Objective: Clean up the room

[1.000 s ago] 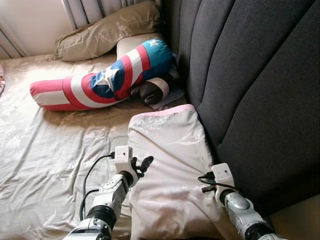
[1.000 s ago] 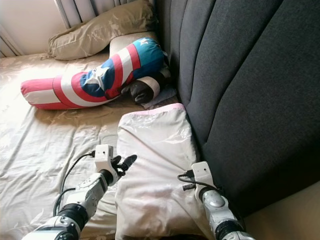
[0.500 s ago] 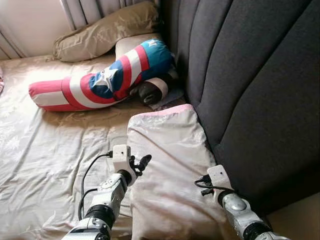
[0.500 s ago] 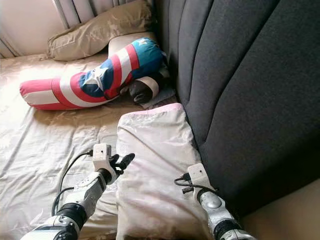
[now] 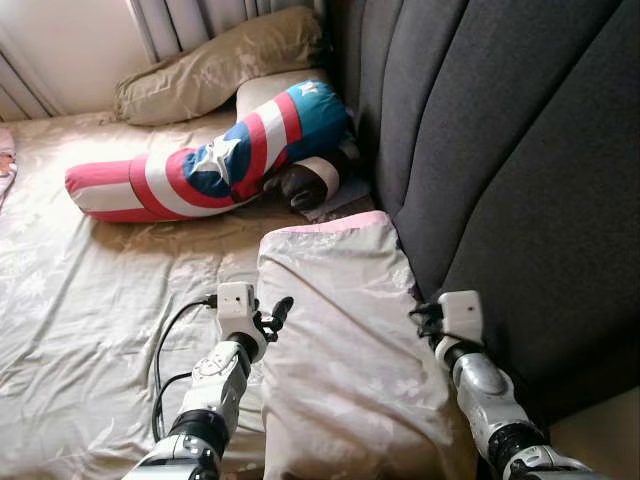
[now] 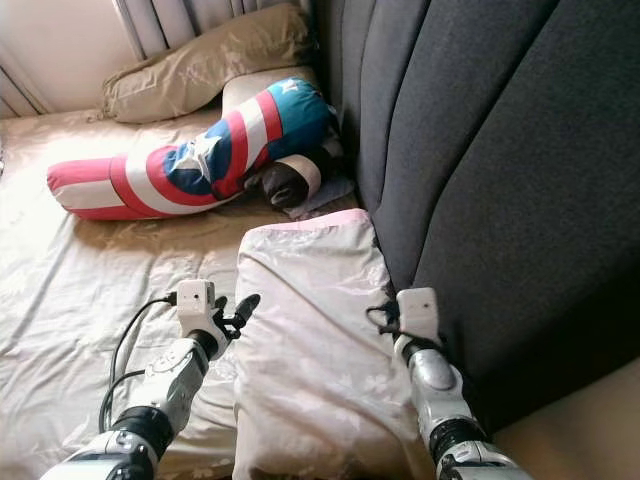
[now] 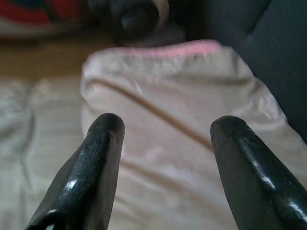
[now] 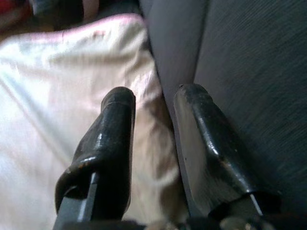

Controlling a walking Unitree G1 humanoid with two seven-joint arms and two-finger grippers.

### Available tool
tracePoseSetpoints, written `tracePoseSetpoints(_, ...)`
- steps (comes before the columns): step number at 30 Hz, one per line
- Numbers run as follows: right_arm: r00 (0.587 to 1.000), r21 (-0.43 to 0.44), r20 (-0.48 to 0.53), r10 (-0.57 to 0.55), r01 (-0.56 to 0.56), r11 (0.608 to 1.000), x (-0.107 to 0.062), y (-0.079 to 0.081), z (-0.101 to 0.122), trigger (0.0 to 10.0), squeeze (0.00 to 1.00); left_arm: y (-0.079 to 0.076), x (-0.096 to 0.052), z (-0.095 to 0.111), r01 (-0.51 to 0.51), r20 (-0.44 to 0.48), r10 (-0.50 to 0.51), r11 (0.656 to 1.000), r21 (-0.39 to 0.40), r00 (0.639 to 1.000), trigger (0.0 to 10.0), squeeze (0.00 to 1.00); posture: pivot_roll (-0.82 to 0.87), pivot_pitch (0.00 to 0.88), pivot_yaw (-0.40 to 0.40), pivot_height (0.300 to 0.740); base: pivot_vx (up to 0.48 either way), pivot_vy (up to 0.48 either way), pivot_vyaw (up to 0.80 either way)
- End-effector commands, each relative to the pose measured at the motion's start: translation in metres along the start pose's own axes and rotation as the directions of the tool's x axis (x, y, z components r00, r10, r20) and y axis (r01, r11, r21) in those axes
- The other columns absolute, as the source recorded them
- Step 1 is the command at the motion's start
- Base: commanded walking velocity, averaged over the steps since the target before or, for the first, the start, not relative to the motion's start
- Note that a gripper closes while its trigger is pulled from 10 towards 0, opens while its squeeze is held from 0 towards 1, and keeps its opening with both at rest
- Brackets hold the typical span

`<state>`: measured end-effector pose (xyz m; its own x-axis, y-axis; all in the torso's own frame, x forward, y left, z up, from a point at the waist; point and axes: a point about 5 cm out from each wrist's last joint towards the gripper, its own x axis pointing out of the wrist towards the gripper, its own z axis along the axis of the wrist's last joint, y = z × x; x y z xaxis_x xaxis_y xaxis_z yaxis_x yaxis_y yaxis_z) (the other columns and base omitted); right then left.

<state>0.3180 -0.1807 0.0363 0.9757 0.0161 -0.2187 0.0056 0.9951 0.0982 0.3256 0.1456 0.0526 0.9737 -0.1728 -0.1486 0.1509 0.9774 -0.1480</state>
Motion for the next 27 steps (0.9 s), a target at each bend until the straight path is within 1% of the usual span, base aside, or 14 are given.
tracePoseSetpoints(1,1.000,0.049,0.003,-0.018,0.018,0.999,-0.007,-0.003,-0.009,10.0,0.00,0.008,-0.007,-0.003,-0.045,0.021,0.044,0.999,0.022,0.999,10.0,0.00,0.01,0.072,0.053,0.740,0.000,0.000,0.00)
tracePoseSetpoints(2,1.000,0.044,-0.001,-0.018,0.018,0.999,-0.009,-0.004,-0.011,10.0,0.00,0.008,-0.008,-0.004,-0.047,0.020,0.047,0.999,0.026,0.999,10.0,0.00,0.01,0.072,0.053,0.740,0.000,0.000,0.00)
tracePoseSetpoints(4,1.000,0.035,-0.020,-0.019,0.020,0.999,-0.012,-0.005,-0.018,10.0,0.00,0.008,-0.009,-0.012,-0.051,-0.031,0.053,0.997,0.049,0.998,10.0,0.00,0.01,0.065,0.052,0.740,0.000,0.000,0.00)
tracePoseSetpoints(5,0.999,0.040,-0.029,-0.019,0.020,0.999,-0.014,-0.005,-0.021,10.0,0.00,0.007,-0.009,-0.014,-0.051,-0.039,0.053,0.998,0.046,0.998,10.0,0.00,0.01,0.060,0.054,0.740,0.000,0.000,0.00)
tracePoseSetpoints(6,0.999,0.038,-0.048,-0.020,0.022,0.999,-0.017,-0.005,-0.026,10.0,0.00,0.007,-0.009,-0.015,-0.059,-0.040,0.060,0.998,0.032,0.997,10.0,0.00,0.01,0.057,0.055,0.740,0.000,0.000,0.00)
tracePoseSetpoints(8,0.998,0.035,-0.061,-0.024,0.026,0.999,-0.019,-0.005,-0.030,10.0,0.00,0.008,-0.009,-0.014,-0.064,-0.037,0.065,0.998,0.028,0.997,10.0,0.00,0.01,0.050,0.058,0.740,0.000,0.000,0.00)
tracePoseSetpoints(12,0.997,0.048,-0.074,-0.025,0.029,0.998,-0.021,-0.004,-0.033,10.0,0.00,0.009,-0.008,-0.013,-0.076,-0.037,0.078,0.996,0.042,0.996,10.0,0.00,0.01,0.036,0.067,0.740,0.000,0.064,0.00)
tracePoseSetpoints(13,0.996,0.041,-0.083,-0.023,0.027,0.999,-0.021,-0.004,-0.034,10.0,0.00,0.010,-0.009,-0.014,-0.087,-0.039,0.089,0.994,0.061,0.995,10.0,0.00,0.01,0.034,0.069,0.740,0.000,0.401,0.00)
tracePoseSetpoints(15,0.996,0.035,-0.083,-0.021,0.023,0.999,-0.021,-0.003,-0.035,10.0,0.00,0.012,-0.010,-0.014,-0.094,-0.041,0.097,0.993,0.070,0.994,10.0,0.00,0.01,0.027,0.069,0.740,0.000,0.416,0.00)
tracePoseSetpoints(16,0.996,0.011,-0.087,-0.012,0.013,1.000,-0.021,-0.002,-0.035,10.0,0.00,0.016,-0.012,-0.017,-0.112,-0.049,0.115,0.992,0.058,0.992,10.0,0.00,0.00,0.019,0.066,0.740,0.000,0.442,0.00)
tracePoseSetpoints(19,0.997,-0.007,-0.076,0.015,-0.016,1.000,-0.020,0.000,-0.032,10.0,0.00,0.020,-0.014,-0.020,-0.139,-0.056,0.140,0.990,0.030,0.989,10.0,0.00,0.00,0.012,0.058,0.740,0.000,0.450,0.00)
tracePoseSetpoints(24,0.997,-0.032,-0.075,0.029,-0.031,0.999,-0.018,-0.003,-0.029,10.0,0.00,0.016,-0.012,-0.018,-0.142,-0.045,0.142,0.990,0.013,0.989,10.0,0.00,0.00,0.020,0.049,0.740,0.000,0.465,0.00)
tracePoseSetpoints(26,0.998,-0.051,-0.051,0.046,-0.049,0.998,-0.017,-0.001,-0.024,10.0,0.00,0.014,-0.010,-0.015,-0.138,-0.036,0.138,0.990,0.011,0.990,10.0,0.00,0.01,0.031,0.046,0.740,0.000,0.480,0.00)
tracePoseSetpoints(27,0.998,-0.061,-0.044,0.048,-0.051,0.997,-0.016,0.000,-0.023,10.0,0.00,0.014,-0.009,-0.015,-0.136,-0.035,0.137,0.991,0.010,0.990,10.0,0.00,0.01,0.040,0.045,0.740,0.000,0.480,0.74)
